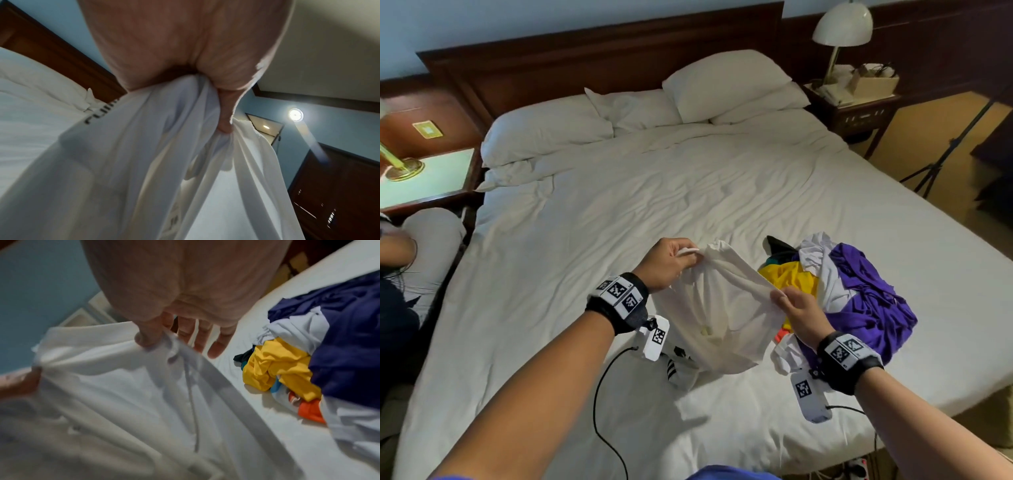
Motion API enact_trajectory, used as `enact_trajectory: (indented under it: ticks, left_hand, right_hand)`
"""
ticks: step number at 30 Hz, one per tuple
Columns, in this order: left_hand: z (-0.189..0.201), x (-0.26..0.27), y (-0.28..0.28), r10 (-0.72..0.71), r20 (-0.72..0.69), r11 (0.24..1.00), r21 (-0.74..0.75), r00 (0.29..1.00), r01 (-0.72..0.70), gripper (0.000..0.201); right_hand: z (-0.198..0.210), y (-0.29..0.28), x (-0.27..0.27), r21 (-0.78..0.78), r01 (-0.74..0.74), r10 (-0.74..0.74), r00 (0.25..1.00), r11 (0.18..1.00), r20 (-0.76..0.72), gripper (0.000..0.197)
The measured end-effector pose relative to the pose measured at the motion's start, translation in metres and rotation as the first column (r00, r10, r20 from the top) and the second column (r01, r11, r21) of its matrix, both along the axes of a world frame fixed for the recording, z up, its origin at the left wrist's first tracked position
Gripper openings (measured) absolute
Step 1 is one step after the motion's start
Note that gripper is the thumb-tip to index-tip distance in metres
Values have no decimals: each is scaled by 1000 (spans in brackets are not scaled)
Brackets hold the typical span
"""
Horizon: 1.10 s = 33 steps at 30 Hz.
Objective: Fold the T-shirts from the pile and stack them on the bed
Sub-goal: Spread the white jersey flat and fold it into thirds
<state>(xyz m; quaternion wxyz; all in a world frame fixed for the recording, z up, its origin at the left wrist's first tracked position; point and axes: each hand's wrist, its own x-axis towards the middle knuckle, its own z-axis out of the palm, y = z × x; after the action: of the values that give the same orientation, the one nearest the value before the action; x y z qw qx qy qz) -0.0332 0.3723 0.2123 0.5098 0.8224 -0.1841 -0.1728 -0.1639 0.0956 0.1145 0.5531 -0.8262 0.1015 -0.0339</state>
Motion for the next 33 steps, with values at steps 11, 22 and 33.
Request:
enact_trajectory:
  ticks: [11, 22, 33]
  left_hand:
    - [-38, 35, 38, 258, -62, 965, -17, 964, -260, 10]
    - [-117, 37, 115, 230, 87, 426, 887, 969, -181, 23]
    - [-39, 180, 94, 840, -108, 542, 216, 532, -812, 34]
  right_hand:
    - [-33, -8, 18, -145, 85, -98, 992, 986, -80, 38]
    - [-32, -35, 60, -244, 482, -517, 849, 842, -108, 30]
    - [64, -13, 213, -66, 638, -635, 770, 767, 54, 31]
